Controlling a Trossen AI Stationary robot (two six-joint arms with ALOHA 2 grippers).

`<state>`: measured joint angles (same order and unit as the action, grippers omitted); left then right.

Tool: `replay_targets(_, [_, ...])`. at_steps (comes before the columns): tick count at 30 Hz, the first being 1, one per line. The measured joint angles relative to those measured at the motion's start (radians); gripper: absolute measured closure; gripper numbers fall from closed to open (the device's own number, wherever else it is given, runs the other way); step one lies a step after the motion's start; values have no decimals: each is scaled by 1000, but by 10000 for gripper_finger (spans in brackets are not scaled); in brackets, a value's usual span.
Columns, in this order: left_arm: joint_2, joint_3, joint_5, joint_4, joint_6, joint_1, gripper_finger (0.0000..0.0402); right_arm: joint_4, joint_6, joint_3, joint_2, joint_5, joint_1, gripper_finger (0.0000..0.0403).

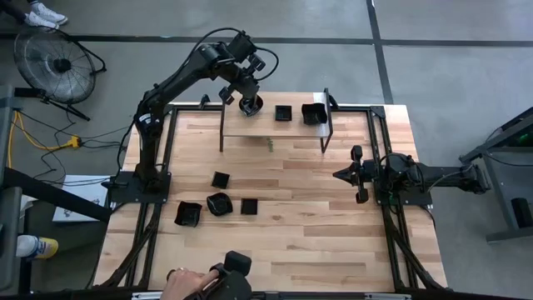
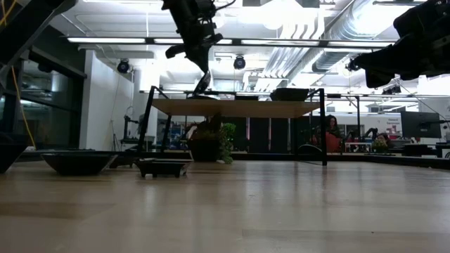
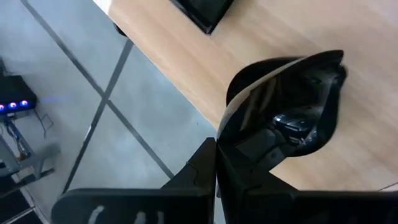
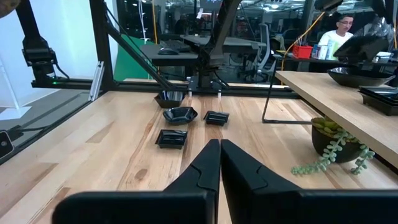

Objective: Pick & Place Mini shaped plates
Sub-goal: Stack the leaf shaped plate on top of the other leaf shaped plate on the shelf

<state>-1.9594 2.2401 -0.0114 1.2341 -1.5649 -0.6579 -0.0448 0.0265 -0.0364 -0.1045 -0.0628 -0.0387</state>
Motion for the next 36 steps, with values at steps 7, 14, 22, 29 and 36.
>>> replay_targets(7, [0,5,-35,62,-1,0,400,0,0,0,0,0,0,397])
replay_targets(14, [0,6,-26,64,2,0,400,0,0,0,0,0,0,396])
replay_targets(22, [-10,5,-23,86,6,-1,400,0,0,0,0,0,0,395])
replay_targets(29, [-20,5,3,65,3,4,400,0,0,0,0,0,0,396])
replay_targets(36, [-20,5,7,64,6,4,392,0,0,0,0,0,0,395])
